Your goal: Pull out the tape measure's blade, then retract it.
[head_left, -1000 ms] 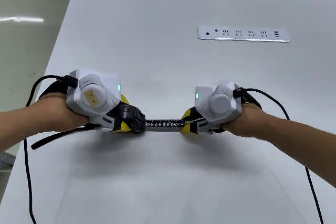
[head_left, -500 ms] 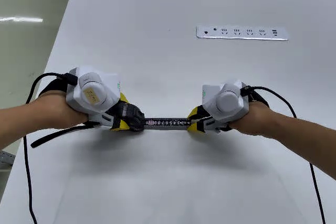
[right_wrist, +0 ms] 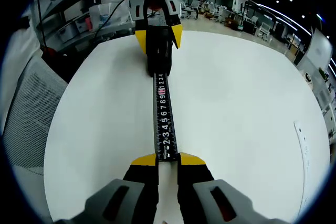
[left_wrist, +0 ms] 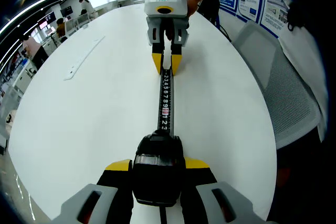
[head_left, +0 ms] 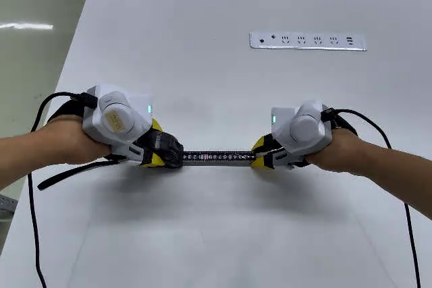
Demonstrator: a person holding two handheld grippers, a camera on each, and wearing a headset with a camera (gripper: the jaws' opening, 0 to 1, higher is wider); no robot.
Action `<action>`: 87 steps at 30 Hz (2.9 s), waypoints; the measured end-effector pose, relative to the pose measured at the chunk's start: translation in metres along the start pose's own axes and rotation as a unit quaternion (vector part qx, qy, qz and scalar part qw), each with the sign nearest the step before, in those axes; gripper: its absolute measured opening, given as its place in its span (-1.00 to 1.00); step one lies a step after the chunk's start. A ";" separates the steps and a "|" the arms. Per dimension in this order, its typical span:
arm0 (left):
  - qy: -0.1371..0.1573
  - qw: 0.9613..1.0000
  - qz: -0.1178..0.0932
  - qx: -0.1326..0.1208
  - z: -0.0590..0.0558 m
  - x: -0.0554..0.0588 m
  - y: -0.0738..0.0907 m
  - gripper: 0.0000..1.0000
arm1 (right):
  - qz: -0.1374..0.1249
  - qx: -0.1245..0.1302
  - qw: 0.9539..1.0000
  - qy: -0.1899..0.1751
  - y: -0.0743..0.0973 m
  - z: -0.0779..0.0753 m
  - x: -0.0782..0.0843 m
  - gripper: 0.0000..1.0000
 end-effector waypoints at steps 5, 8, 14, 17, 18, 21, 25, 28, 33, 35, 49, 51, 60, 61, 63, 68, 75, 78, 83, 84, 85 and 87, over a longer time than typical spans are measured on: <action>0.000 1.000 0.001 0.000 -0.001 0.000 0.000 -0.37 | 0.001 -0.001 1.000 -0.001 0.003 0.001 0.003 -0.77; 0.000 1.000 0.001 0.000 -0.001 0.000 0.001 -0.37 | 0.002 0.000 1.000 -0.001 0.005 0.001 0.006 -0.77; -0.001 1.000 0.003 0.001 -0.001 0.000 0.001 -0.37 | 0.006 0.000 1.000 -0.003 0.010 0.001 0.012 -0.77; -0.001 1.000 0.003 0.001 -0.001 0.000 0.001 -0.37 | 0.007 0.000 1.000 -0.005 0.013 0.002 0.016 -0.77; -0.001 1.000 0.003 0.001 -0.001 0.000 0.001 -0.37 | 0.008 0.000 1.000 -0.005 0.014 0.002 0.017 -0.77; -0.001 1.000 0.004 0.001 -0.001 0.000 0.001 -0.37 | 0.009 0.000 1.000 -0.008 0.016 0.002 0.021 -0.78; -0.001 1.000 0.004 0.002 -0.001 0.000 0.001 -0.37 | 0.010 0.001 1.000 -0.009 0.019 0.003 0.024 -0.78; -0.001 1.000 0.004 0.002 -0.001 0.000 0.002 -0.37 | 0.011 0.000 1.000 -0.008 0.021 0.004 0.026 -0.78; -0.001 1.000 0.005 0.002 -0.001 0.000 0.002 -0.37 | 0.013 -0.001 1.000 -0.009 0.026 0.004 0.031 -0.78; -0.001 1.000 0.005 0.002 -0.001 0.000 0.002 -0.37 | 0.014 -0.002 1.000 -0.009 0.028 0.005 0.033 -0.78; -0.002 1.000 0.007 0.003 0.000 0.000 0.001 -0.37 | 0.018 -0.002 1.000 -0.015 0.038 0.008 0.044 -0.78; -0.002 1.000 0.007 0.003 0.000 0.000 0.001 -0.37 | 0.018 -0.002 1.000 -0.015 0.038 0.008 0.044 -0.78; -0.005 1.000 0.010 0.005 0.000 0.000 0.001 -0.38 | 0.021 -0.002 1.000 -0.020 0.045 0.008 0.055 -0.78; -0.005 1.000 0.010 0.005 0.000 0.000 0.001 -0.38 | 0.021 -0.002 1.000 -0.020 0.046 0.008 0.056 -0.78; -0.005 1.000 0.010 0.005 0.000 0.000 0.001 -0.38 | 0.022 -0.001 1.000 -0.020 0.047 0.008 0.057 -0.78; -0.008 1.000 0.012 0.006 -0.001 -0.001 0.001 -0.38 | 0.024 -0.002 1.000 -0.020 0.050 0.009 0.060 -0.78; -0.008 1.000 0.012 0.006 -0.002 -0.001 0.001 -0.37 | 0.027 -0.002 0.999 -0.022 0.053 0.010 0.060 -0.77; -0.009 1.000 0.011 0.006 -0.002 -0.001 0.001 -0.37 | 0.029 -0.002 0.999 -0.023 0.053 0.009 0.060 -0.77; -0.010 1.000 0.009 0.006 -0.002 -0.001 0.001 -0.37 | 0.031 -0.004 0.999 -0.024 0.052 0.009 0.060 -0.75; -0.009 1.000 0.008 0.007 -0.002 -0.001 0.001 -0.37 | 0.031 -0.004 0.999 -0.026 0.052 0.009 0.059 -0.75; -0.009 1.000 0.007 0.007 -0.002 -0.001 0.001 -0.37 | 0.032 -0.005 0.999 -0.026 0.052 0.009 0.059 -0.75; -0.011 1.000 0.007 0.006 -0.002 0.000 0.001 -0.36 | 0.033 -0.006 0.999 -0.022 0.052 0.009 0.058 -0.74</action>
Point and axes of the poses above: the centre of the closed fingertips' face, and the gripper's own axes: y roughly backward along the fingers, z roughly to its left, x roughly out of its underside, the point moved 4 cm from there along y, roughly backward along the fingers, and after that the axes turned 13 degrees about y, right-handed, at the moved point
